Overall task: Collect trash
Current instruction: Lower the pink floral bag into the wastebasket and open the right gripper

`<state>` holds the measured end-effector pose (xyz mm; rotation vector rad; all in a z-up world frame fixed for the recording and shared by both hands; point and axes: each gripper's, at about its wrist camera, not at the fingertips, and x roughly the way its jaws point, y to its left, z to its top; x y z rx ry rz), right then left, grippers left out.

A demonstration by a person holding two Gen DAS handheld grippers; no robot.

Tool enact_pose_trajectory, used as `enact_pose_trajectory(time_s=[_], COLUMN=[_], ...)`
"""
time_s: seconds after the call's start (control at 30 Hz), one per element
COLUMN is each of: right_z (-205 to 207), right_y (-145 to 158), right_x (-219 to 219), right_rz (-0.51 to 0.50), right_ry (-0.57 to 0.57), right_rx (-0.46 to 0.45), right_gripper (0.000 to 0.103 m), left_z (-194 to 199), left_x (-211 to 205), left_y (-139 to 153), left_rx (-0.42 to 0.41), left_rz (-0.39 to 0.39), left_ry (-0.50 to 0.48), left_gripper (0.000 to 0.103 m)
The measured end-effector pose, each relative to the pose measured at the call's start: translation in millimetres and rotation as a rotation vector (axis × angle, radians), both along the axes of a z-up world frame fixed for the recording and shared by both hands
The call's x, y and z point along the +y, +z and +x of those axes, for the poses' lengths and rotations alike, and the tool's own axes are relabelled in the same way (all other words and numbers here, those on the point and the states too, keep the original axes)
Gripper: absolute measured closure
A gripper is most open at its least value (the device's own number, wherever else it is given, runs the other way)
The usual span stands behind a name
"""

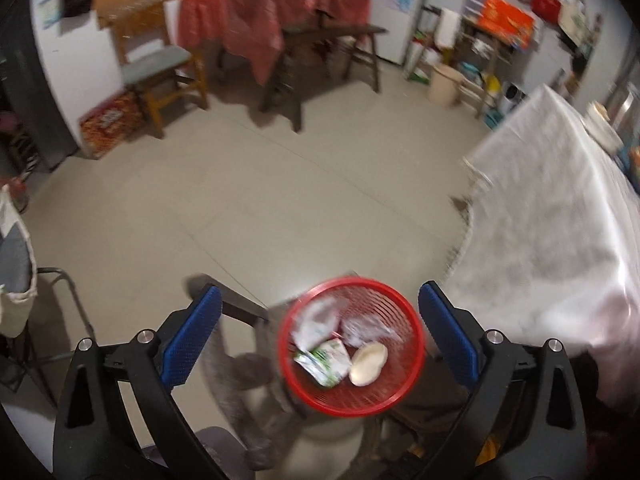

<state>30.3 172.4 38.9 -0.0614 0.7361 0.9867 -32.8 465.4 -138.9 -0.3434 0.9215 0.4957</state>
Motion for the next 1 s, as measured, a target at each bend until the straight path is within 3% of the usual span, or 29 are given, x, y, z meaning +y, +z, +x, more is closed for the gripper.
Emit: enact_pose_trajectory(time_s=[0.27,0.53,0.67,0.93,1.0], right_z=[-16,-17,-13,-4,-4], right_y=[-22,-61,-82,-82,-84], right_x=[79,160,186,181,178], right_rz=[-0.102,-0.243,-0.287,-0.264,-0.265], right_ry=[0.134,0.228,0.25,0.232,0.232], right_rx=[0.038,0.071,0.088,0.098,0.103], right_gripper=[0.076,0.076,0.063,0.055,0.043], left_z=[-21,-27,-30,-32,-32], left_x=[29,37,41,44,43], left_y=[19,10,8,7,7], left_rx=[-0.038,-0.008,-0.011,-0.023,-0.021], left_rz=[0.012,0.031,0.007,-0.003,-0.005], left_ry=[0.073,0.089,0.098,0.1,0.098], left_gripper=[0.007,0.007,0.007,0.007,0.007])
